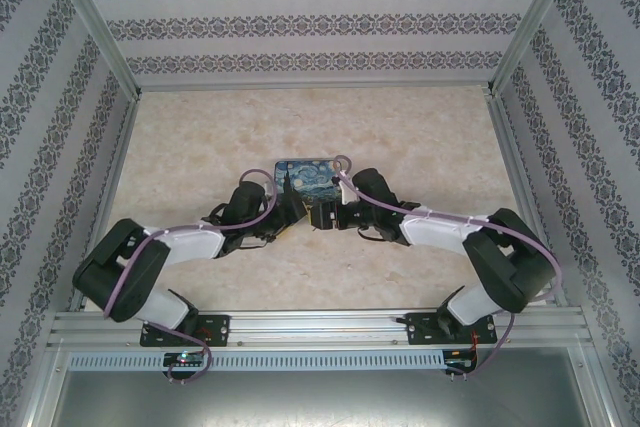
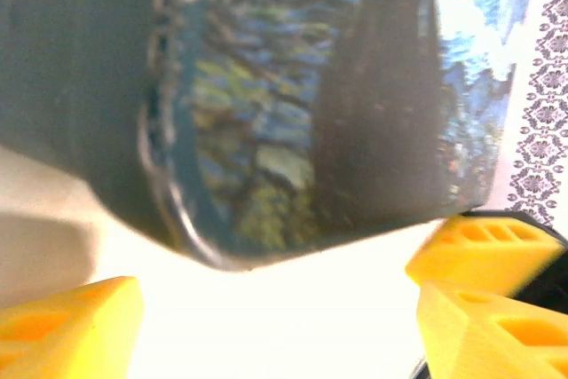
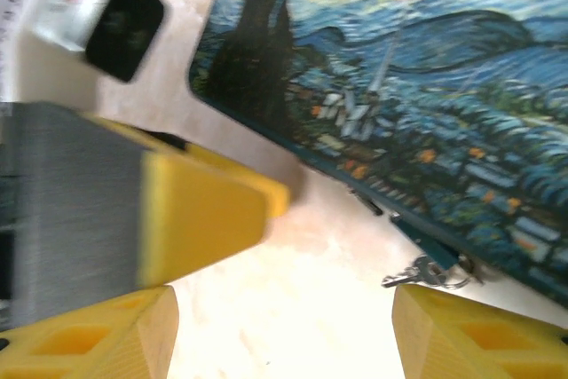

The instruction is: Unlock a padlock with a key

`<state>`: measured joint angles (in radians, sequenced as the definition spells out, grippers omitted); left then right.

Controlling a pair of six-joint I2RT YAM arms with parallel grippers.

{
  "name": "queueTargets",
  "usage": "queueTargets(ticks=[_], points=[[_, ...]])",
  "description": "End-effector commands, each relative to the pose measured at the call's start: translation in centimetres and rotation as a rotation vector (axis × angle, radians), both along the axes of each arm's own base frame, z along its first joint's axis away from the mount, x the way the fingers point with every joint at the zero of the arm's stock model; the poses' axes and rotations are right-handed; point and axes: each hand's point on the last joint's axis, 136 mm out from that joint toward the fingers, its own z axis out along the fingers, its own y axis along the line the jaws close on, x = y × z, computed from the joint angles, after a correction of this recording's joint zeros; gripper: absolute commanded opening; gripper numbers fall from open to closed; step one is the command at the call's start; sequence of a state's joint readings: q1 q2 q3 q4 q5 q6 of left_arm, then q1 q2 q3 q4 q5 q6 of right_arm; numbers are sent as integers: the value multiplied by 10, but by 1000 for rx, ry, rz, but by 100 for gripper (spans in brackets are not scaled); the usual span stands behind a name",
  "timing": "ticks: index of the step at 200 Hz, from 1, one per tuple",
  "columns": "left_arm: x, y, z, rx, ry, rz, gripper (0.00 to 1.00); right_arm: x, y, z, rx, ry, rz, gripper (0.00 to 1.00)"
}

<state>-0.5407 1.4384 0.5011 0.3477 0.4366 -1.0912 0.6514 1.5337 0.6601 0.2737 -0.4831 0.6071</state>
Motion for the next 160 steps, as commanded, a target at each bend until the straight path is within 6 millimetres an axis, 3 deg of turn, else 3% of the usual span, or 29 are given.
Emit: queueTargets(ticks=[1, 40, 58, 73, 111, 160], points=[[-8, -4, 27, -11, -76, -65, 85, 24, -3, -9, -44, -15, -78, 65], [-3, 4, 41, 27, -100, -44, 93, 58, -5, 7, -26, -56, -129, 65], [1, 6, 44, 39, -100, -39, 93, 65, -3, 15, -13, -67, -119, 65], [8, 8, 48, 43, -110, -31, 94, 61, -3, 18, -7, -74, -100, 64], [23, 18, 54, 68, -128, -16, 95, 40, -19, -5, -59, -68, -94, 62], [31, 23, 56, 86, -126, -25, 97, 33, -30, -26, -116, -72, -87, 56]])
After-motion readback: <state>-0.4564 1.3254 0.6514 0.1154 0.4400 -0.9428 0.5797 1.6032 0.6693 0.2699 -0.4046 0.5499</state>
